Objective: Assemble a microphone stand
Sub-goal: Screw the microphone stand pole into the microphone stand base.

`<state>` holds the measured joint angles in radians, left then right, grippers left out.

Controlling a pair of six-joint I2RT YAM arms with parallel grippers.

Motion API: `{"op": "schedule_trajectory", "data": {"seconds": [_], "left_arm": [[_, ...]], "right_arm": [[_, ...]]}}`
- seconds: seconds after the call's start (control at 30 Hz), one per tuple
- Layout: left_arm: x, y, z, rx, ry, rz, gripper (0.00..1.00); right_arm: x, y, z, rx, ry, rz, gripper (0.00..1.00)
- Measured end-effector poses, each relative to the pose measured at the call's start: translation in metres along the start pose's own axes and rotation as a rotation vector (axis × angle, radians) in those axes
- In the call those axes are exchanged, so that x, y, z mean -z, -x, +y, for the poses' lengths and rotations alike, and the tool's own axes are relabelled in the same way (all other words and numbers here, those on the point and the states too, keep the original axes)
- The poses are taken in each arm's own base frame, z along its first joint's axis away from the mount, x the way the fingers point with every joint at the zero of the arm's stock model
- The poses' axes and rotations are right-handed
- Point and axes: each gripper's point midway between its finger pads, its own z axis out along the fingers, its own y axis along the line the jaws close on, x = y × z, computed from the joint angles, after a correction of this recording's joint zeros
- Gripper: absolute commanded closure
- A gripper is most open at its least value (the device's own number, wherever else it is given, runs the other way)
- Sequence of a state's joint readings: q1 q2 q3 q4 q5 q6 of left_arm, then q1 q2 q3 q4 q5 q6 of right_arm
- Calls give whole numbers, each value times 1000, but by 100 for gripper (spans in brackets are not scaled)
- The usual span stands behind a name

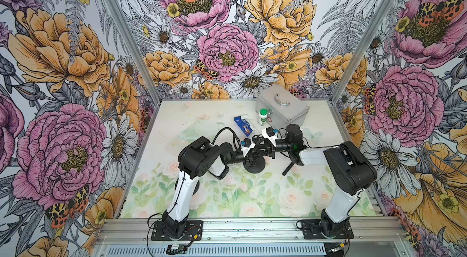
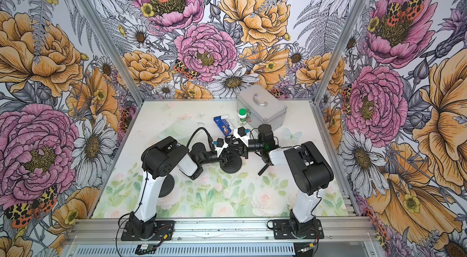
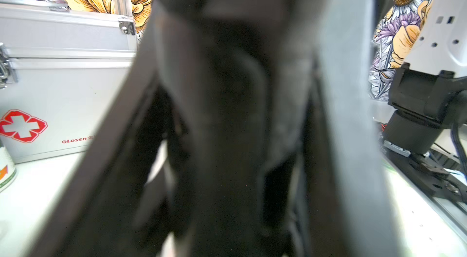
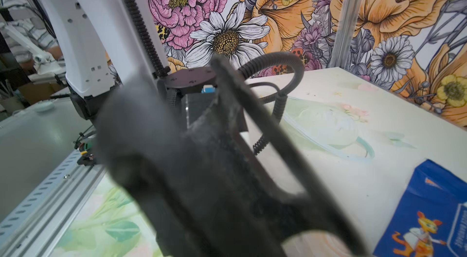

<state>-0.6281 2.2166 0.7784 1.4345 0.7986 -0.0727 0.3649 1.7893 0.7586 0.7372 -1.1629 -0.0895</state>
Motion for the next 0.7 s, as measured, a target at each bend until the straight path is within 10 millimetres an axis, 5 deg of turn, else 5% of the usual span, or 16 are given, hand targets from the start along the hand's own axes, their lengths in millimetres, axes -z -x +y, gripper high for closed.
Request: {"op": "schedule_trajectory", "data": {"seconds": [0.23,0.5,0.7], "left_arm": [[2,1,3,5,4,-1,91],[5,1,8,-67,15,-7,91],[6,1,7,-66,10,-8,91]], "right_arm": [[-4,-1,-7,18,-188,9,100],[-7,-4,-18,2,-918,-95,100],[-4,-2,-20,19,-1145,-108,100]]}}
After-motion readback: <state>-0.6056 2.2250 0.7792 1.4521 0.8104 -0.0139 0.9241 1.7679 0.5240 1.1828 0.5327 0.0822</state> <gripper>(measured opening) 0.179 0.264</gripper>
